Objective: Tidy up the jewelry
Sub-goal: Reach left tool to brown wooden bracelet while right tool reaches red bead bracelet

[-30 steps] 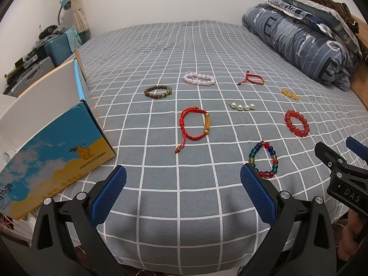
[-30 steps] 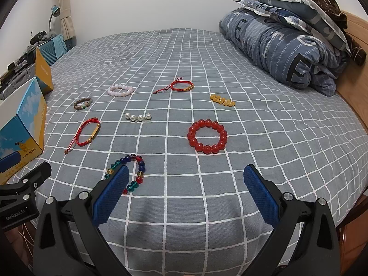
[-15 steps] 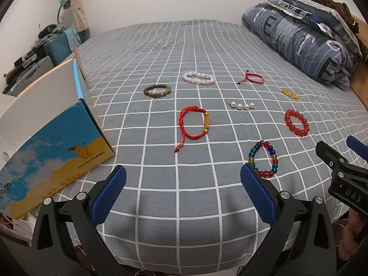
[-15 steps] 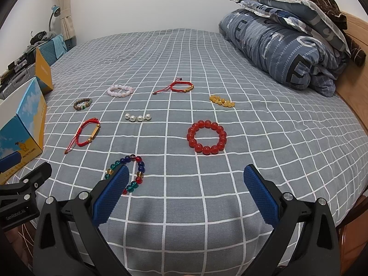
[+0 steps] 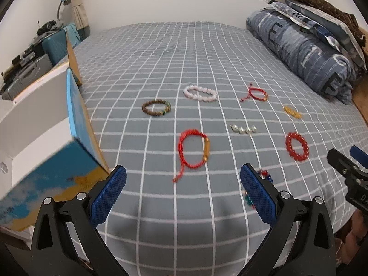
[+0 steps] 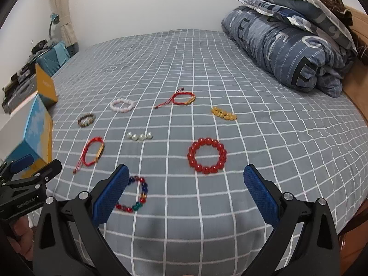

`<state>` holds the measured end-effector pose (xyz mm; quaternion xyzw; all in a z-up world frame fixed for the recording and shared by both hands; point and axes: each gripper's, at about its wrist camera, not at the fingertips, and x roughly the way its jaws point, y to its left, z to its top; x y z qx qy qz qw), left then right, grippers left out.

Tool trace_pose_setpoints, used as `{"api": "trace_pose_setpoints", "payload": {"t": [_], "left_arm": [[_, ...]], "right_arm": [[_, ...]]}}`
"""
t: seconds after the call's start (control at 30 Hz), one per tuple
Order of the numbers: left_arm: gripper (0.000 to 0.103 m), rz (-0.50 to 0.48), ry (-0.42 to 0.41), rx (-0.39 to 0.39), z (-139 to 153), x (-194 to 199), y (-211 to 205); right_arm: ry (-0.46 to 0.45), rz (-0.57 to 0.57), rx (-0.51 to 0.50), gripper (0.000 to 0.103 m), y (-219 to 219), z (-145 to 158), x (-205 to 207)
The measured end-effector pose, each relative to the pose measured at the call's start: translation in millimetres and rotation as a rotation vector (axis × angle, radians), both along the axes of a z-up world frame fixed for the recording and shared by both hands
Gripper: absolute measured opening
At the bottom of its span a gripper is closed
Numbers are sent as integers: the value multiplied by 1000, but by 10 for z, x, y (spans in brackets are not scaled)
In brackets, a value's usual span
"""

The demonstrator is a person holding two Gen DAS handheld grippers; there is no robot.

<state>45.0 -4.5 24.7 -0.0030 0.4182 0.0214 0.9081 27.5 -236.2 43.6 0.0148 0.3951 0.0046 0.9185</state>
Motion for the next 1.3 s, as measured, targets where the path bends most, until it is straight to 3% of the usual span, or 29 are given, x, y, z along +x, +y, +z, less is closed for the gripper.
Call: {"api": "trace_pose_setpoints", "payload": {"t": [0.27,0.5,0.9,1.0,1.3], "left_arm": [[97,32,26,-26,68,522,153],[97,75,55,-11,16,1068,266],[97,164,147,14,-569,1780,522],[97,163,164,-33,-656,1858,593],[96,139,211,-7,-893,1942,620]], "right_arm": [[27,-38,-36,96,-42,96,409],[112,-63,-56,96,-33,-154,722],[189,-43,-74,96,-74,-702,991],[205,-35,-72,96,-72,-790,1022],[248,-55,-74,96,-115,-968,1134]]}}
